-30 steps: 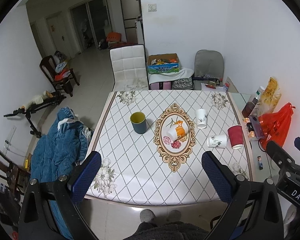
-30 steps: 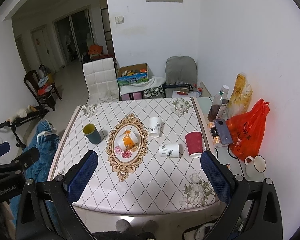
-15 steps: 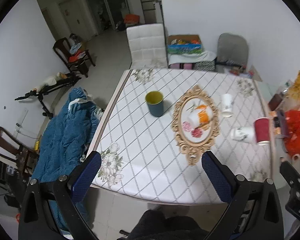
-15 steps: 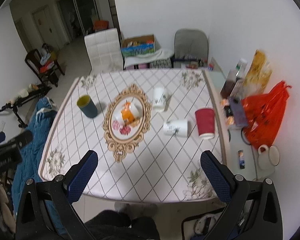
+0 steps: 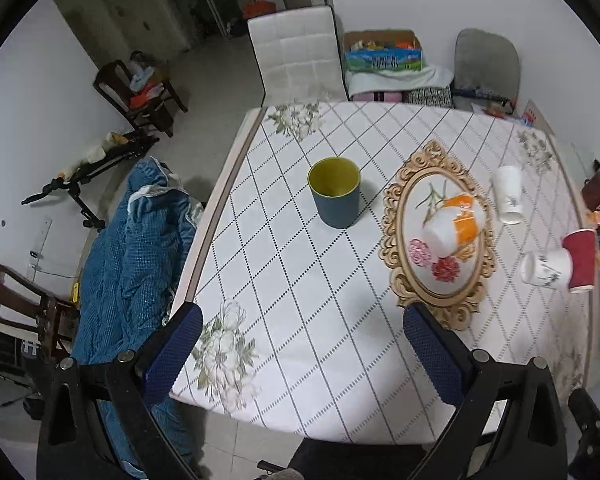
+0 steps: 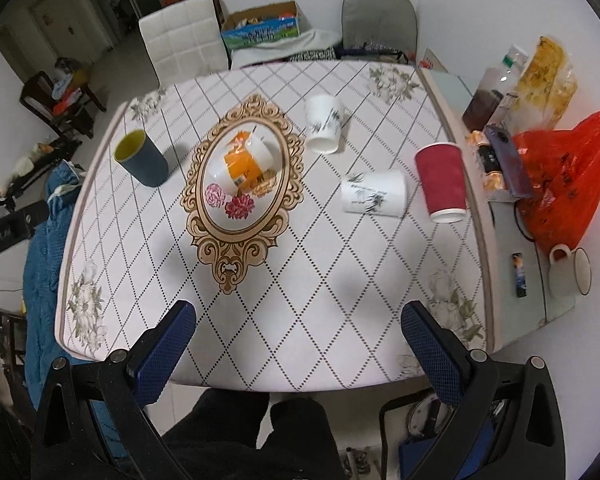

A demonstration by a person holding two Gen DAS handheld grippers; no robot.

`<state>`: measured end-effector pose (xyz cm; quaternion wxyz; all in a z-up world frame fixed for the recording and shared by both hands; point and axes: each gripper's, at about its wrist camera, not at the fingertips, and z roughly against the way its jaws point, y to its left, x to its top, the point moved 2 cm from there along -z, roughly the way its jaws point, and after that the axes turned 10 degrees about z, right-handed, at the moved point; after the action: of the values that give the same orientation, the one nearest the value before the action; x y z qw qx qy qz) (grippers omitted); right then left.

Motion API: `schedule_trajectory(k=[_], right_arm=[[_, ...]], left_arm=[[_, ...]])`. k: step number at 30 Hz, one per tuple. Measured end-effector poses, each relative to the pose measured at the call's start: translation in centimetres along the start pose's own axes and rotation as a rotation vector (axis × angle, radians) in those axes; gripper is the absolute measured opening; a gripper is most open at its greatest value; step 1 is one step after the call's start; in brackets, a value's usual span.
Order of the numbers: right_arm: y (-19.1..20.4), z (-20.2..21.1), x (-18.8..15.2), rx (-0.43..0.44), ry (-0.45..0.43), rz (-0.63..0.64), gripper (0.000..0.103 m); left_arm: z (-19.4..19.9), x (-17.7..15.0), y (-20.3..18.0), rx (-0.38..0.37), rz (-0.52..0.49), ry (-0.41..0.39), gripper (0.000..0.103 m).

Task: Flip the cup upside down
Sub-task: 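Move the left gripper toward the upright dark green cup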

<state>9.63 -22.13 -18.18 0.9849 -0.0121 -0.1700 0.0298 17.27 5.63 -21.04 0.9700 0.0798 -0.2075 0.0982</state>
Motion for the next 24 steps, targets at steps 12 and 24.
schedule_trajectory(k=[12,24], right_arm=[[5.9,-9.0,4.6,0.002,0.141,0.001,0.103],[8.2,-16.8,7.1,-0.021,0.271,0.008,0.103]], left_arm=[[-10.2,5.0,1.1,0.005,-0.047,0.11,0.103],[-17.2,7.2,0.2,-0.025,-0.106,0.18,0.103]])
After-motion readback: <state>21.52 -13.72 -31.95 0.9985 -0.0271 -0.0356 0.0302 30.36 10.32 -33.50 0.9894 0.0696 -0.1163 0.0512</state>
